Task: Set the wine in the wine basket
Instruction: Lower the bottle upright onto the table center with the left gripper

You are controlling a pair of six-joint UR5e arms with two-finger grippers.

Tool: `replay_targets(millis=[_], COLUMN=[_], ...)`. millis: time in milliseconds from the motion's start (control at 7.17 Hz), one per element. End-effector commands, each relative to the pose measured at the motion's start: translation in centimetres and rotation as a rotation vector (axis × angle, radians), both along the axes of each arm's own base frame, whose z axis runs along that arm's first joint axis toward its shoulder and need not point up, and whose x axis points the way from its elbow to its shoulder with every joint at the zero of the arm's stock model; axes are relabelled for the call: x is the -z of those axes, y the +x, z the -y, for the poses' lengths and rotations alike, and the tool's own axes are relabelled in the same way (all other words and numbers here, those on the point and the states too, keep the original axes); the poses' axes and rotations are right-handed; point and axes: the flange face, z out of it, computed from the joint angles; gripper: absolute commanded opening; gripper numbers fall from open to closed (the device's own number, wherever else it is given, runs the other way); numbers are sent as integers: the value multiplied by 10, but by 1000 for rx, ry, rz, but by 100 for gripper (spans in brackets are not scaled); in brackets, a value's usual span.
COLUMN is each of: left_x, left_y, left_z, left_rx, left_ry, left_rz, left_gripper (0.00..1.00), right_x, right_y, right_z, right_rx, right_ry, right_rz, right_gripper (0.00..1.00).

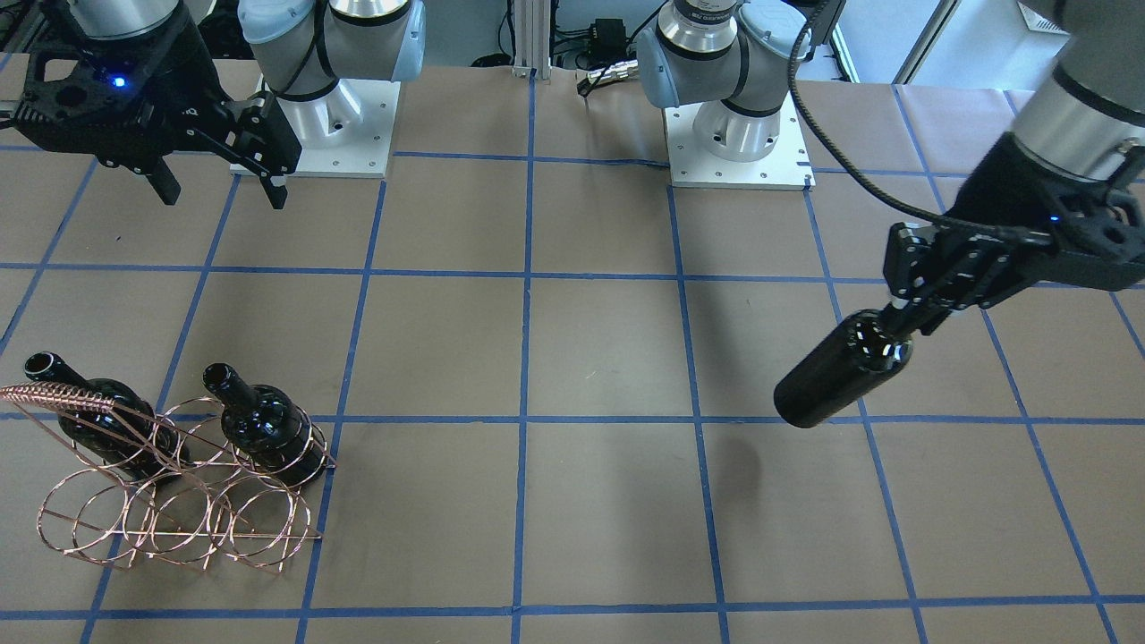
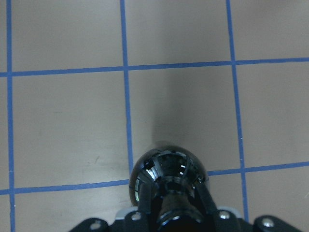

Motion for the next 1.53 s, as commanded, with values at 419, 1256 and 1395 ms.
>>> replay_targets(millis=[419,1256,1395], left_x=[62,108,115], left_y=[-153,-170,-171], left_z=[-61,-82,-80], left_rx=[120,165,166], left_ry=[140,244,257], left_rz=[-16,-4,-3], left_gripper=[0,0,0], right_x=[0,-1,1], right_y=[0,0,0], right_z=[0,-1,0], right_rx=[0,1,2], right_ry=[0,-2,2], right_rz=[0,2,0], right_gripper=[100,100,100])
